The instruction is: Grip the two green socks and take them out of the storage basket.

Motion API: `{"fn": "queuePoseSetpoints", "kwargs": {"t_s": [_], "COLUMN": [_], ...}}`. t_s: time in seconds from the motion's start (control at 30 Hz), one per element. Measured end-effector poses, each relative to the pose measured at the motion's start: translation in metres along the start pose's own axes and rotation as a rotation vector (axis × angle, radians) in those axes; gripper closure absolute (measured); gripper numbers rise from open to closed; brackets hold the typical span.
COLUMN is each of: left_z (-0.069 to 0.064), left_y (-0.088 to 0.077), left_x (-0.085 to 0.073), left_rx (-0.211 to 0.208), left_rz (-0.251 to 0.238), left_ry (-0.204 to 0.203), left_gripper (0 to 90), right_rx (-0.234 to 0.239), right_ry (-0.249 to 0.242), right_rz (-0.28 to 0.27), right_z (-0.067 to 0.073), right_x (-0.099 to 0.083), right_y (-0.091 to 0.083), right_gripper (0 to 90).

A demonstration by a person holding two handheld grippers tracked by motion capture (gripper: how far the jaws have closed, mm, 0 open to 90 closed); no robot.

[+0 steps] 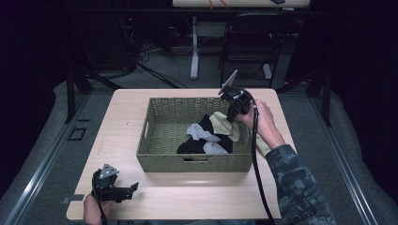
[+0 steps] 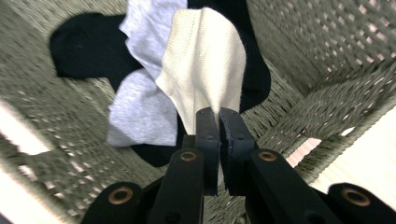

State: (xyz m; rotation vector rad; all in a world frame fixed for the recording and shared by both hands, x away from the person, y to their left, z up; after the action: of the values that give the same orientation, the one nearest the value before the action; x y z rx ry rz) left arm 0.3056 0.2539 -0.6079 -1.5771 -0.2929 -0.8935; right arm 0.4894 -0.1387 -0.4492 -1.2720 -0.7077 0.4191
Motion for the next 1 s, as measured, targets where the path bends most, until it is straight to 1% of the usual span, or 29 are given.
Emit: {"fn": "queuePoseSetpoints", "kwargs": {"t_s": [0.07,0.13,0.2,0.27,0.33,0.37,0.43,0.6,0.8,0.83,0.9,1.0], "left_z": [0.000,0.000,0.000,0.000,0.000,0.000,0.000,0.000,0.000,0.000,0.000,0.000], "left_y": [0.000,0.000,0.000,0.000,0.000,0.000,0.000,0.000,0.000,0.000,0.000,0.000], "left_x": [0.000,0.000,0.000,0.000,0.000,0.000,0.000,0.000,0.000,0.000,0.000,0.000], "left_rx": [0.000,0.000,-0.001,-0.002,-0.002,-0.001,-0.002,-0.001,-0.002,-0.001,-0.002,-0.001], "left_rz": [0.000,-0.001,0.000,-0.001,0.001,0.000,-0.001,-0.001,0.000,0.000,-0.002,-0.002], "left_ry": [0.001,0.001,0.001,0.001,0.002,0.001,0.001,0.001,-0.001,0.000,-0.002,-0.002], "left_gripper": [0.1,0.1,0.1,0.1,0.1,0.1,0.1,0.1,0.1,0.1,0.1,0.1], "right_rx": [-0.009,-0.007,-0.012,-0.010,-0.008,-0.013,-0.013,-0.017,-0.027,-0.028,-0.030,-0.038], "right_ry": [-0.007,-0.009,-0.016,-0.019,-0.015,-0.018,-0.017,-0.019,-0.019,-0.020,-0.016,-0.006], "right_rz": [-0.008,-0.017,-0.012,-0.023,-0.024,-0.026,-0.041,-0.058,-0.081,-0.078,-0.096,-0.108], "right_z": [0.002,0.004,0.005,0.006,0.007,0.008,0.008,0.010,0.009,0.008,0.007,0.004], "right_x": [0.002,0.005,0.006,0.008,0.009,0.010,0.011,0.013,0.013,0.012,0.011,0.007], "right_y": [-0.006,-0.011,-0.016,-0.022,-0.024,-0.030,-0.034,-0.048,-0.063,-0.066,-0.071,-0.080], "right_gripper": [87.0,87.0,87.0,87.1,87.0,87.0,87.0,87.1,87.1,87.1,87.1,87.1]}}
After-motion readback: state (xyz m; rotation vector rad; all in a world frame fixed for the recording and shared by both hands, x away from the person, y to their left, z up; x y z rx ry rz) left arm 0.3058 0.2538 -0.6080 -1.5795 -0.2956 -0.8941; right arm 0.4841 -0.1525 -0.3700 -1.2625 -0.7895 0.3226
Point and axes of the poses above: each handheld gripper's, and its own axes: y roughly forward along the jaws, x roughly out of its top, z roughly to its left, the point moved 5 cm from there along y, roughly forward along the jaws, and after that the axes turned 8 degrees about x, right-handed, at the moved point
